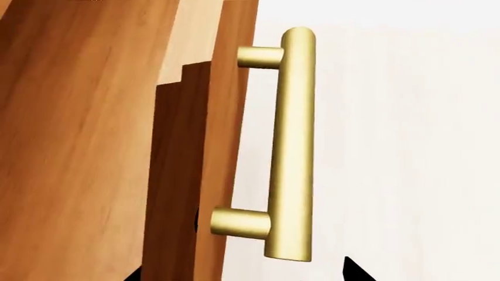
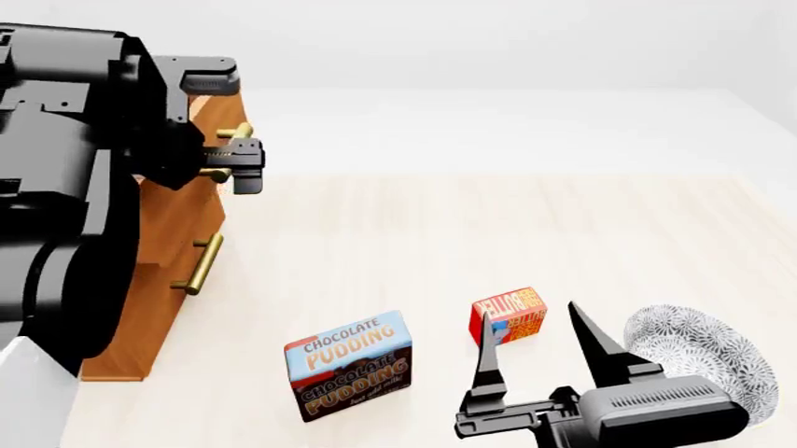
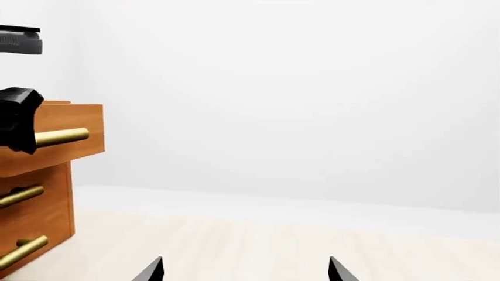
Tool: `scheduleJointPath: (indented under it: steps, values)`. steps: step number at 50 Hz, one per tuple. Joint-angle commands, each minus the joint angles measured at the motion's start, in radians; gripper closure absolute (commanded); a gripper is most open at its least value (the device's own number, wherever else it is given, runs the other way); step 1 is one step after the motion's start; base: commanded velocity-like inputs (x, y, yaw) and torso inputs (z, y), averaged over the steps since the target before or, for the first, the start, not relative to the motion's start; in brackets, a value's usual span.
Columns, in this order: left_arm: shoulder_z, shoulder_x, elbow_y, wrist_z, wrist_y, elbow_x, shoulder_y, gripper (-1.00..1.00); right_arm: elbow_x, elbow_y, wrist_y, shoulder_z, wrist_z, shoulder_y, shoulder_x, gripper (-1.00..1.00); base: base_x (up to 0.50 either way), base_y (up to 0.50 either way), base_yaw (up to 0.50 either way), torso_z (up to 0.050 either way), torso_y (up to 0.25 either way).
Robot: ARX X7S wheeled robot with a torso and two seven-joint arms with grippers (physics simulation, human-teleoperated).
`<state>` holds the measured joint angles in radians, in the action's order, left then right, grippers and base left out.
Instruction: Put the butter at the back in the top drawer of the cabinet and close it.
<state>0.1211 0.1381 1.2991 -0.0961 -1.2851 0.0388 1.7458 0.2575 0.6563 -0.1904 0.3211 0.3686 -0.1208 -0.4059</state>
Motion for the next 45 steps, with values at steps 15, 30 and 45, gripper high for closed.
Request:
scheduleJointPath:
  steps: [15,30,45]
  values:
    - [0.056,-0.121,0.006,-0.11,-0.003,-0.029,0.025,-1.0,0.003,0.004,0.018,0.003,0.004,-0.013,-0.008,-1.0,0.0,0.0,0.0,0.0,0.0]
    - [0.158,-0.135,-0.198,-0.036,-0.131,-0.269,-0.022,-1.0,0.004,0.015,0.015,0.005,0.01,-0.017,-0.017,-1.0,0.0,0.0,0.0,0.0,0.0]
    - [0.215,-0.135,-0.237,0.108,-0.144,-0.533,-0.048,-1.0,0.002,0.027,0.002,0.013,0.015,-0.013,-0.022,-1.0,0.0,0.0,0.0,0.0,0.0]
